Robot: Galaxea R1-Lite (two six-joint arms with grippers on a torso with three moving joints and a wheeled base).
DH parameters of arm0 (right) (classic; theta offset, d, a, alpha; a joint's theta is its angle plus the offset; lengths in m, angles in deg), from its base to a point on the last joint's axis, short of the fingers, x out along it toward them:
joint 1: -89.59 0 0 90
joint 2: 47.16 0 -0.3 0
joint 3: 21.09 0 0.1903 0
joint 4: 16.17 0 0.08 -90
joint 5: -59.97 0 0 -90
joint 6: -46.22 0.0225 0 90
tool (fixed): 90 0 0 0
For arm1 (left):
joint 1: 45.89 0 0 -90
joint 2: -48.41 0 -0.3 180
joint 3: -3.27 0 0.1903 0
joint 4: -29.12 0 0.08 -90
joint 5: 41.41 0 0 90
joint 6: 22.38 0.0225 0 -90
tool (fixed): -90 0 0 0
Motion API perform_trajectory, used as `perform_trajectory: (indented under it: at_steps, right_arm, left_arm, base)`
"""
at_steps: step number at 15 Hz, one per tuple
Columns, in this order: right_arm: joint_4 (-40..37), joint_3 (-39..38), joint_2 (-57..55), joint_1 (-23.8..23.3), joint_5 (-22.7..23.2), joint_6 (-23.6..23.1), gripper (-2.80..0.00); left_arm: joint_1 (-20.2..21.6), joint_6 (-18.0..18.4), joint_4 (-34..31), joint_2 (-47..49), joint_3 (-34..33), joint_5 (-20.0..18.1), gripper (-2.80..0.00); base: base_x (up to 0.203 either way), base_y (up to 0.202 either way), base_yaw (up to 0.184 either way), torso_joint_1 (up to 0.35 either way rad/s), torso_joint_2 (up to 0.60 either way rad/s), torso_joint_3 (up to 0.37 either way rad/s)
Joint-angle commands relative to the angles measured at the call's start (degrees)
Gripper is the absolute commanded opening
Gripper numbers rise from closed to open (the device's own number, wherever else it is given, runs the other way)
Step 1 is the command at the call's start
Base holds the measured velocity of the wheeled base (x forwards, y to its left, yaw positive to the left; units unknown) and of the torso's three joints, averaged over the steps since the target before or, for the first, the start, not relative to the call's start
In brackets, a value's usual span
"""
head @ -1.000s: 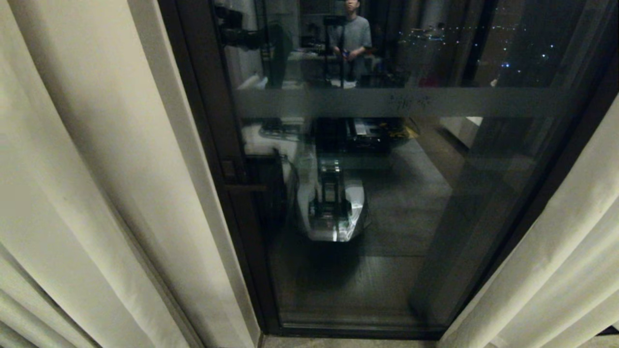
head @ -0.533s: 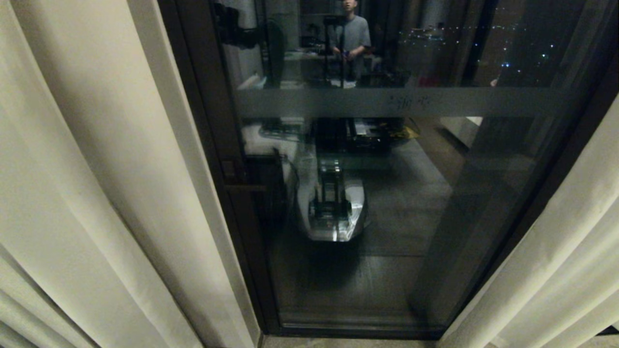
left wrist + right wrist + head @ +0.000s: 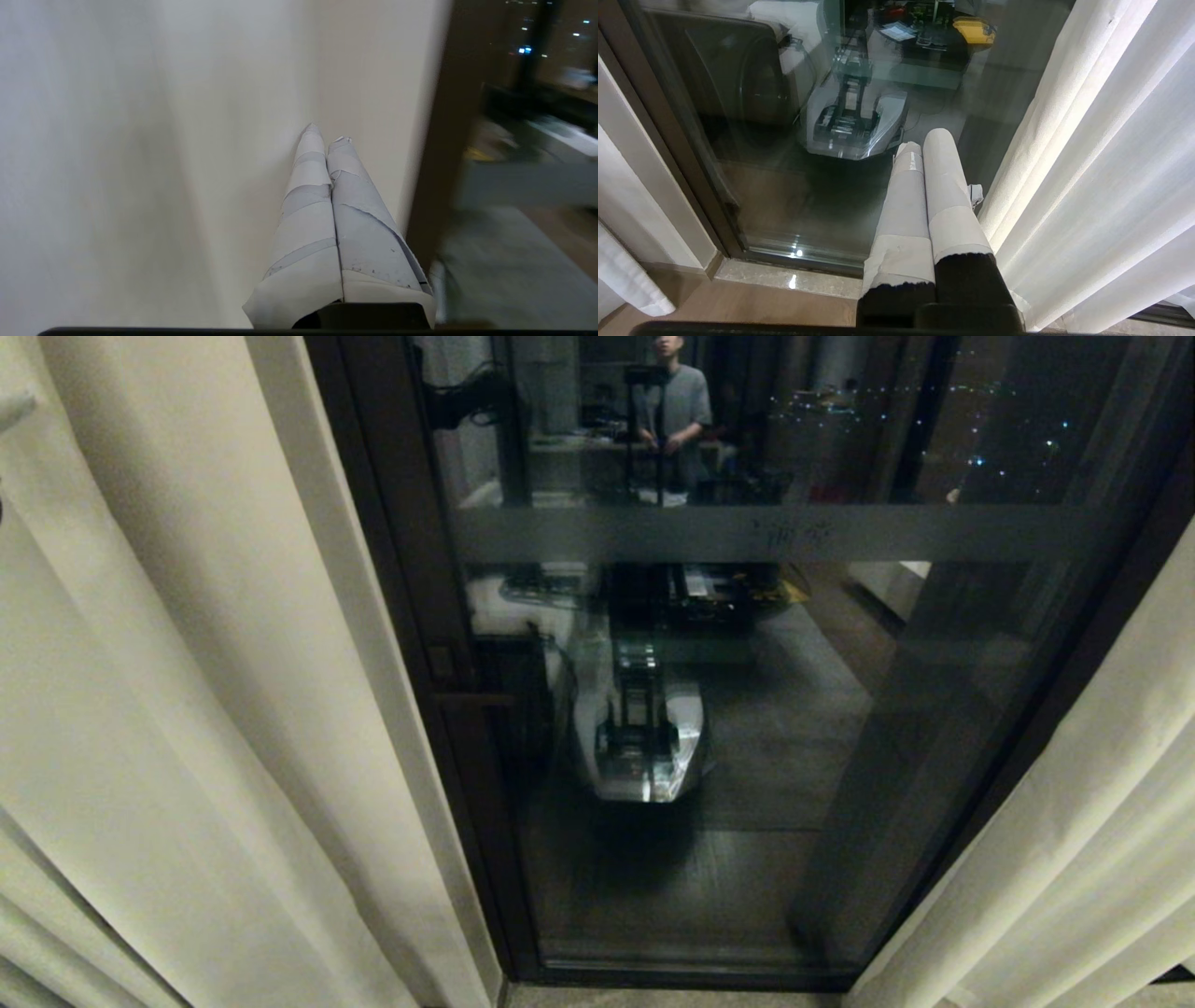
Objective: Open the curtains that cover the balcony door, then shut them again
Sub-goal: Pull the inner curtains open on both sides
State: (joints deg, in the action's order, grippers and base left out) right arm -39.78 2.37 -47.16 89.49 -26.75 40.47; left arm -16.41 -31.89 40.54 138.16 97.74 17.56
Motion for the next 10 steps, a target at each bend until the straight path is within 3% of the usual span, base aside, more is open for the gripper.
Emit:
perform_trajectory:
  at_steps: [1, 10]
  right_arm:
    - [-0.02, -0.01, -0.09, 0.01, 0.06, -0.05, -2.8]
    - [-0.02, -0.01, -0.09, 0.01, 0.06, -0.05, -2.8]
  left_arm:
    - [2.11, -0.25, 0.31, 9.42, 6.72, -0.27, -2.8]
    - [12.97, -1.74, 0.41, 24.47, 21.61, -0.38, -2.8]
  base:
    - [0.0, 0.0, 0.0, 0.0, 0.0, 0.0]
    - [0.0, 0.0, 0.0, 0.0, 0.0, 0.0]
